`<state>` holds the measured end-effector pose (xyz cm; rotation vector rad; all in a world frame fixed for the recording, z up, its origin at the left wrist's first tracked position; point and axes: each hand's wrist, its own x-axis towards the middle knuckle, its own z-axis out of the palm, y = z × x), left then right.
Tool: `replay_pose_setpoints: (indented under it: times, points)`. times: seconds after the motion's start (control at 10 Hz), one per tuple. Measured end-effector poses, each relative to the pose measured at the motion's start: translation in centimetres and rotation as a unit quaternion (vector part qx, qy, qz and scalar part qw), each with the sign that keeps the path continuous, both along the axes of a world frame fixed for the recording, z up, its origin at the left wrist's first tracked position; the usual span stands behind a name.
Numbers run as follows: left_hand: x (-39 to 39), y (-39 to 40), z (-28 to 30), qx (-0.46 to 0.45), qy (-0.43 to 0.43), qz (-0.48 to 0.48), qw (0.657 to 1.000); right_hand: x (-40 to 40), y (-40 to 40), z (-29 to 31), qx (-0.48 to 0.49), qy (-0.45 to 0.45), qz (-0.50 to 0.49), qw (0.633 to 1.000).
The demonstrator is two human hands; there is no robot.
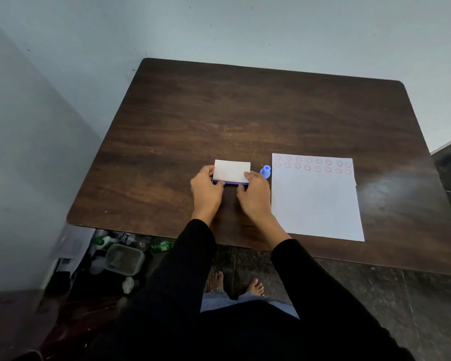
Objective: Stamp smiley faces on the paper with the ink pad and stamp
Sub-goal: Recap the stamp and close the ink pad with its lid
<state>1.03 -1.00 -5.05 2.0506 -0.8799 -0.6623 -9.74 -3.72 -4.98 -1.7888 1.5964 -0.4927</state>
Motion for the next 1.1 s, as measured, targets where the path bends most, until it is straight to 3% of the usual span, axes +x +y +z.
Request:
replay_pose_setpoints:
  times: [0.6,0.8,1.0,1.1]
  points:
    - [0.0,0.3,-0.1,-0.007,-0.026,-0.027,0.999,-0.6,0.6,-0.5,-0.045,0.032,0.017,0.998]
    - [-1.4,2.0,-1.0,0.006,-0.152,-0.057,0.987,-3.3,1.9,-0.9,-0.168,0.01,0.011,0.986]
    - [-3.3,4.3,-1.9,-0.072,-0.3,-0.093,0.947,-5.4,2.8,-1.5,-0.277,0.029,-0.002,0.96]
    - [-4.1,3.5,-0.4,-0.113,-0.327,-0.119,0.931,-4.8,1.7,-0.1,-0.327,0.019,-0.017,0.945]
